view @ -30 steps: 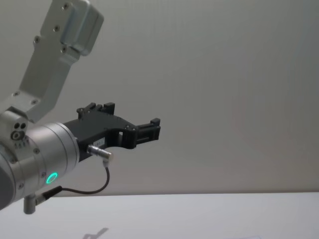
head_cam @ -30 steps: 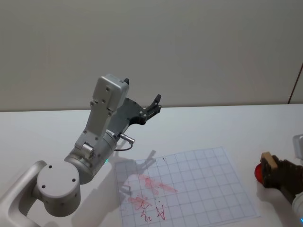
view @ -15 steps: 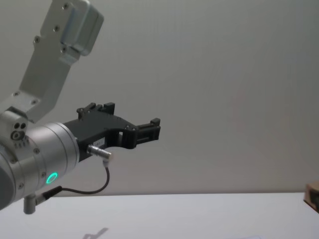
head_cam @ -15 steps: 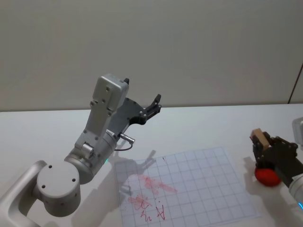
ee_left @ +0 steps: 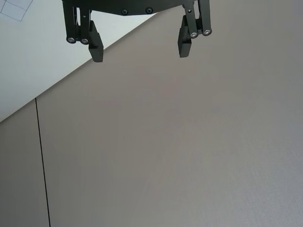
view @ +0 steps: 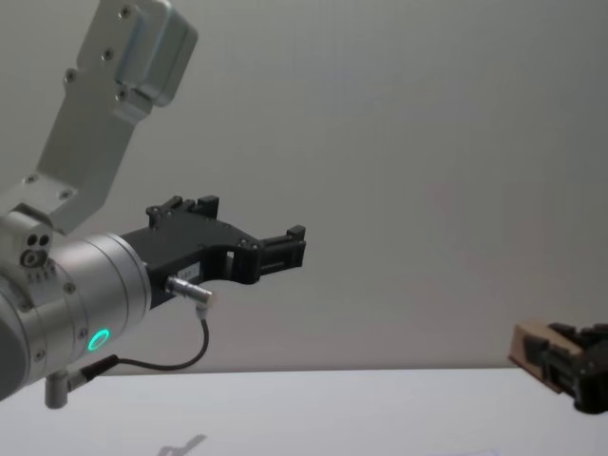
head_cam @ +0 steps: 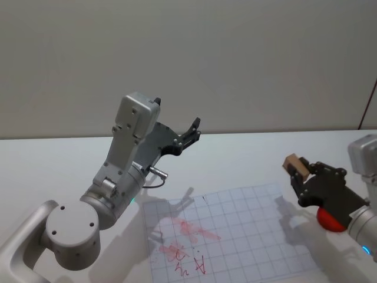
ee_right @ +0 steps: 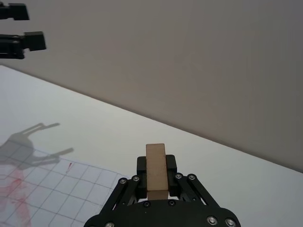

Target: Use the one hand to pick up the stamp and affix it onto the A4 paper.

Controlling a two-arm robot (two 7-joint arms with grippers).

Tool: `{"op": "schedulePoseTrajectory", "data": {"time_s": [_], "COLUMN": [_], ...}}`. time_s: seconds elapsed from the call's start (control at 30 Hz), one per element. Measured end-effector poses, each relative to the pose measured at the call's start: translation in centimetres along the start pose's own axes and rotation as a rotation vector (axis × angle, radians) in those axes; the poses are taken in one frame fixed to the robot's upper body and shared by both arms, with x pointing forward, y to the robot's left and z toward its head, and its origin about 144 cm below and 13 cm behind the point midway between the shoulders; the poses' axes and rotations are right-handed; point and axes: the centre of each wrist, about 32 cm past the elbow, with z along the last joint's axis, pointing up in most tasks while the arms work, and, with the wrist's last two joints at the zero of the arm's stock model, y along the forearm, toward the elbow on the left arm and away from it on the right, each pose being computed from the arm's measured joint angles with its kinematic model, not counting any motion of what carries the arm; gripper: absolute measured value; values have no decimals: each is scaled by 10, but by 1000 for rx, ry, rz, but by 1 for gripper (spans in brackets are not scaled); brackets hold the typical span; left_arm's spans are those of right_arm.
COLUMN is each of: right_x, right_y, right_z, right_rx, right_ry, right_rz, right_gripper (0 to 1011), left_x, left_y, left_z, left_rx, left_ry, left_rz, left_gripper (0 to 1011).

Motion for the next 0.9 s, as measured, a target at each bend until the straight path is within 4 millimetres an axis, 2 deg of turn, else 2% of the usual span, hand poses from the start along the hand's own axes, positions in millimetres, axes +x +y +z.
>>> {"op": "schedulePoseTrajectory", "data": {"time_s": [0.47, 0.9], "right_x": [7, 8], "right_y": [4, 13], "right_z": [-7, -24], "right_rx": [-101, -255], "right_ry": [31, 73], "right_rz": [157, 249], "right_gripper": [219, 219], "left_x": [0, 0], "left_y": [0, 0], "left_z": [0, 0], "left_rx": [0, 0], "left_ry": [0, 0], "left_rz": [0, 0], "left_gripper": [1001, 1001]}}
